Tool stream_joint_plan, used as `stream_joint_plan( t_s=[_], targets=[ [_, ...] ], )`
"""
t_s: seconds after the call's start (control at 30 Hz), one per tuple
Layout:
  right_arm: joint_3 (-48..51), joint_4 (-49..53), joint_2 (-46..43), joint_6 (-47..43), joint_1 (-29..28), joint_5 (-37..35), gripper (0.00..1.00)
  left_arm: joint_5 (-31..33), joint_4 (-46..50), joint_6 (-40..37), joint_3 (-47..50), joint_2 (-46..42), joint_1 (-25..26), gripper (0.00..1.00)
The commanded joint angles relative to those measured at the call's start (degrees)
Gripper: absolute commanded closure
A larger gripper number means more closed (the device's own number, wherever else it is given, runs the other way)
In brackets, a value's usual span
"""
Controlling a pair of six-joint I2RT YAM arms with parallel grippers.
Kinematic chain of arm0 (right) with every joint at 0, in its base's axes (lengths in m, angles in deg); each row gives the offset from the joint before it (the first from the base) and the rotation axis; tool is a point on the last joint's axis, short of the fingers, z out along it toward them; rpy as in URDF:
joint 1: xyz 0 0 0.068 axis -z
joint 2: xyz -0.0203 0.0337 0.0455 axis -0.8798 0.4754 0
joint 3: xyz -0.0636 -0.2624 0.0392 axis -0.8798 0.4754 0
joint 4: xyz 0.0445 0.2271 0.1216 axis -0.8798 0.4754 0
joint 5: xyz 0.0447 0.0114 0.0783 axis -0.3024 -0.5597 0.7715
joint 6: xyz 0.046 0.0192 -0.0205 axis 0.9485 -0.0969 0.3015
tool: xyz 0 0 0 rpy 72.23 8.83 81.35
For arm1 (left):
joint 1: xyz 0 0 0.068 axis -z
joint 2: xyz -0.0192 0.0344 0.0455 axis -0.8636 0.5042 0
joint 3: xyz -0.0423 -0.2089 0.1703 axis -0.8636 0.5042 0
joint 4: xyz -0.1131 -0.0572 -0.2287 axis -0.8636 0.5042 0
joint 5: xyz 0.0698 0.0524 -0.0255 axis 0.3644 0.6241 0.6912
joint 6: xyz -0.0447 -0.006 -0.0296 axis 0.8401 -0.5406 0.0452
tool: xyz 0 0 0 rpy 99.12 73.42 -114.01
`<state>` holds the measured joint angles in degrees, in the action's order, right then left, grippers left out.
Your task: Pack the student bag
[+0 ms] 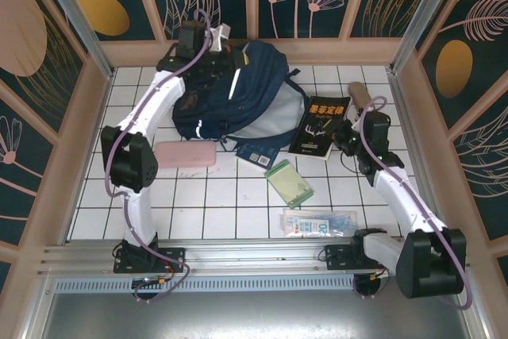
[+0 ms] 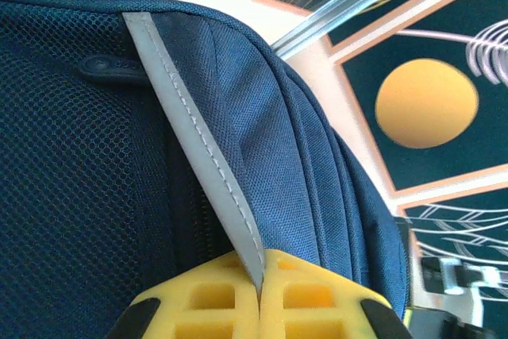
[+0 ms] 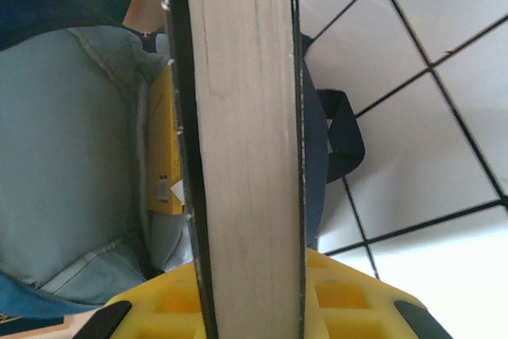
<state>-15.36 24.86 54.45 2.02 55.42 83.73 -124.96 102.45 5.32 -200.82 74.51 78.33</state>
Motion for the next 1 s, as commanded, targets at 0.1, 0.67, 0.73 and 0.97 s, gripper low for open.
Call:
stream_joint_plan(
  t_s=[0.1, 0.67, 0.73, 0.97],
  targets=[
    [-7.42, -13.59, 6.98, 4.88, -3.79, 5.03, 1.0, -9.95, -12.62, 4.99, 3.61, -6.94, -2.85, 1.0],
    [-19.13, -35.5, 32.92, 17.56, -9.59, 21.47, 1.0, -14.41, -21.24, 12.04, 6.55, -6.69, -3.32, 1.0],
    [-21.85, -37.8, 36.41, 19.59, -10.05, 21.96, 1.0, -14.56, -21.24, 12.04, 6.73, -6.76, -3.34, 1.0],
    [-36.04, -31.74, 48.17, 15.25, -14.81, 18.78, 1.0, -14.93, -21.37, 12.39, 6.99, -6.21, -3.33, 1.0]
  ],
)
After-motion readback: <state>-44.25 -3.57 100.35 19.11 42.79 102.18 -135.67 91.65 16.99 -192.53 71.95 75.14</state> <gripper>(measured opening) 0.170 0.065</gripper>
